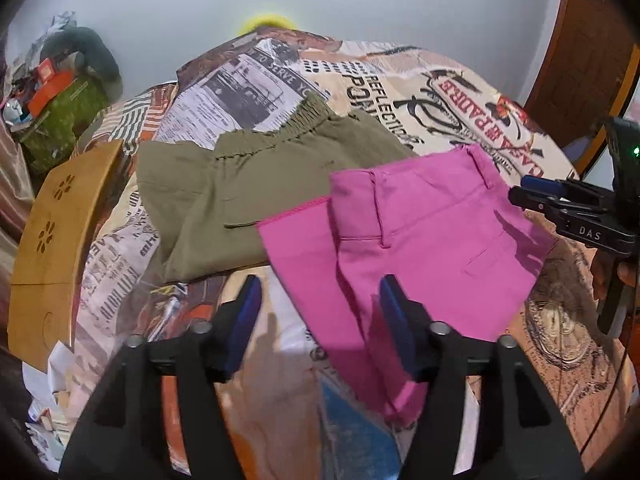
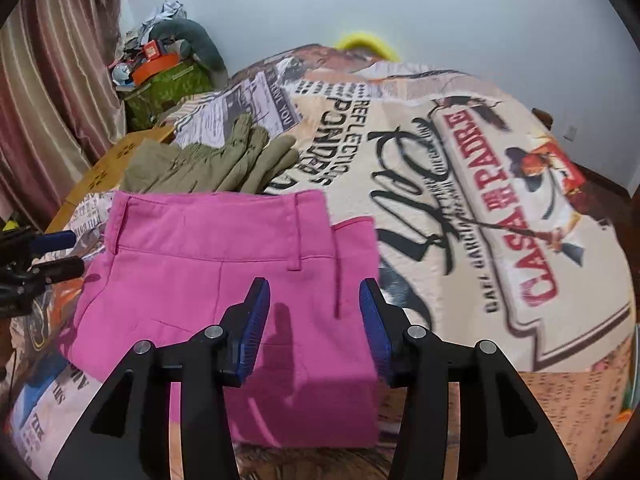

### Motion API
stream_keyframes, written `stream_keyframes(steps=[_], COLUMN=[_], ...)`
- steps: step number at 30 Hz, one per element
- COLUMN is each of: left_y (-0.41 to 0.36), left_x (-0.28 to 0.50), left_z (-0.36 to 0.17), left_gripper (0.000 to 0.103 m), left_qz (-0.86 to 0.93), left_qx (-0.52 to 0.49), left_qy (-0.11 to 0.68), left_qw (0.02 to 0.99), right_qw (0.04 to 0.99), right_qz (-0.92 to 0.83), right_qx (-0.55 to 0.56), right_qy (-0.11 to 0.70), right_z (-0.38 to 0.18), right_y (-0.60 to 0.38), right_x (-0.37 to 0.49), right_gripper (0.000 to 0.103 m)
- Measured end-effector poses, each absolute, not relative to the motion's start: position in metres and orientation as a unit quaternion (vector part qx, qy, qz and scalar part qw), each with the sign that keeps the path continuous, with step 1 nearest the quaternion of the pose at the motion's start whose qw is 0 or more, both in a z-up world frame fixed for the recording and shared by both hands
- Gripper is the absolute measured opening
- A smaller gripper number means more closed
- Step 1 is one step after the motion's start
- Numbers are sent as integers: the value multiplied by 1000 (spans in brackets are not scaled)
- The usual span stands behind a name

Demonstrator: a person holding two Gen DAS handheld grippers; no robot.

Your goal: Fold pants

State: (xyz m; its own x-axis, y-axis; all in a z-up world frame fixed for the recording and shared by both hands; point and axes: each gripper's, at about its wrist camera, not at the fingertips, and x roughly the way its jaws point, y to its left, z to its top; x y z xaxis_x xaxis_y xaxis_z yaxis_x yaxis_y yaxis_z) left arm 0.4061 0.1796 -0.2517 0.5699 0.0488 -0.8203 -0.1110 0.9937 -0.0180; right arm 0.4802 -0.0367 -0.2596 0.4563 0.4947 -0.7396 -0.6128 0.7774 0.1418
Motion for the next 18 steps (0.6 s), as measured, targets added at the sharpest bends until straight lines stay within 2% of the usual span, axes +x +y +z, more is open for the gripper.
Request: stream_keyframes(steps=[3, 8, 18], left_y=[186, 184, 184], left_x=[398, 397, 425], left_z=[-247, -260, -309], left_gripper=[90, 91, 91], left_qz=[45, 39, 10], left_qx=[-41, -52, -146], left_qy=[457, 480, 533], left_qw=[888, 875, 833], right_qw=[849, 842, 824], right_qz=[322, 310, 308], right_qx=[-58, -57, -58], right_qy=[414, 439, 472], right_z=[-259, -271, -294], right_y=[-46, -52, -50], right_x=[483, 486, 488], right_gripper=[57, 57, 58])
